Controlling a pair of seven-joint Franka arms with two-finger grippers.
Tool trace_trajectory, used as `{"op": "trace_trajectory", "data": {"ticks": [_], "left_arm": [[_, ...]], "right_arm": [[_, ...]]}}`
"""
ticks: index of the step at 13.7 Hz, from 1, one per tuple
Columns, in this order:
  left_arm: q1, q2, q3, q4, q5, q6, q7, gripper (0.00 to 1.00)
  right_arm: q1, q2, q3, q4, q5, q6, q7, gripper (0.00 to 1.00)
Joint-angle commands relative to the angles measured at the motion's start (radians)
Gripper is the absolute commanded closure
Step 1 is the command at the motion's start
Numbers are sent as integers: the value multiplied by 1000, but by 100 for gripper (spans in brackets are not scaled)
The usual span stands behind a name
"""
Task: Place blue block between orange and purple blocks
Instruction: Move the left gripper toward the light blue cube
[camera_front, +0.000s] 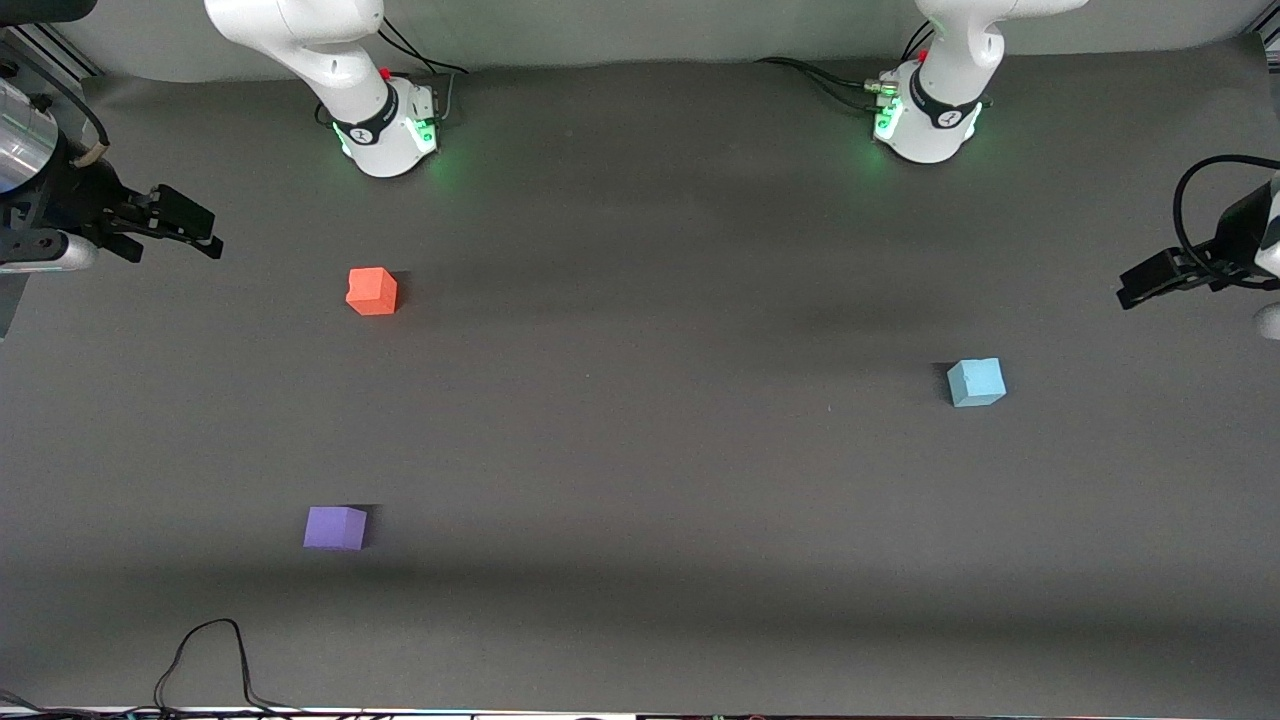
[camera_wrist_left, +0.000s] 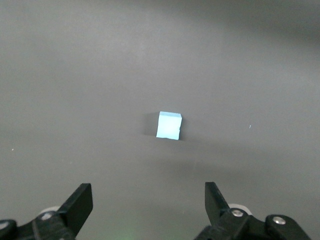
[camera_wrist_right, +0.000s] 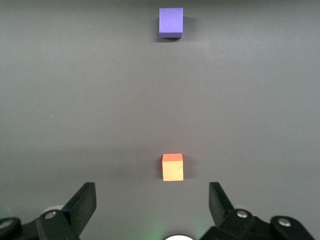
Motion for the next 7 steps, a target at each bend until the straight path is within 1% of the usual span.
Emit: {"op": "trace_trajectory", "data": {"ticks": [1, 7], "left_arm": [[32, -2, -38, 22, 3, -39, -2, 0], [29, 4, -42, 26, 1, -37, 0, 0]], "right_arm": [[12, -39, -4, -58, 2, 30, -1, 0], [14, -45, 1, -63, 2, 45, -1, 0]]}}
